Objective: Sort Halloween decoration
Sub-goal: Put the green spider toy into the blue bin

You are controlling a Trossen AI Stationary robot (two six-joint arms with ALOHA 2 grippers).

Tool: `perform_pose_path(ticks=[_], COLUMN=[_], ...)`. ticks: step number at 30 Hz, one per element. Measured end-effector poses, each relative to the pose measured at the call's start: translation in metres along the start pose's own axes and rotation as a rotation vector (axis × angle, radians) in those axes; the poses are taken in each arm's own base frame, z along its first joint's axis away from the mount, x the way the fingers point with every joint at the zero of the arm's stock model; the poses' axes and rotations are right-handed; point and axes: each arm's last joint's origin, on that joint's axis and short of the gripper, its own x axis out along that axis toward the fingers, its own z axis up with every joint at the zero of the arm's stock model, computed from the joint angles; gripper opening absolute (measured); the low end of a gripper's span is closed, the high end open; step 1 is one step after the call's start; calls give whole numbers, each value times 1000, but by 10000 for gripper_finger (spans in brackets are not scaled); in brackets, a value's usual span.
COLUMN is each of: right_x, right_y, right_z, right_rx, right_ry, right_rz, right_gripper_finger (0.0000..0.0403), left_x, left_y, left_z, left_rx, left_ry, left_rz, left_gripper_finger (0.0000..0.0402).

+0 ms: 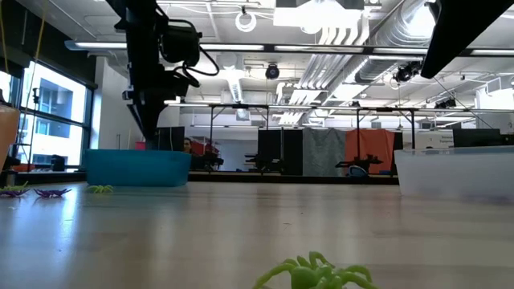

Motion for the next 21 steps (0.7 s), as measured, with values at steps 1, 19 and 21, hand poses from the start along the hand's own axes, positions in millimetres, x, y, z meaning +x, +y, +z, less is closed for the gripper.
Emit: perform_pose_path(ticks=[1, 19, 21], right_x=[0, -5, -6], right_y=[0, 4, 5], right_z=[0, -9, -11], right_rx=[3, 23, -9], right_ry=[3, 82, 71], right_rz=[1, 42, 43], right_gripper_finger=[149, 149, 149], left_x=[0, -62, -61], left_y=[-1, -136, -141], left_z=[0, -73, -82], left_rx=[-5, 221, 205], left_ry=[5, -33, -79], left_rz=[-14, -283, -217], left_gripper_finger=[102, 86, 87])
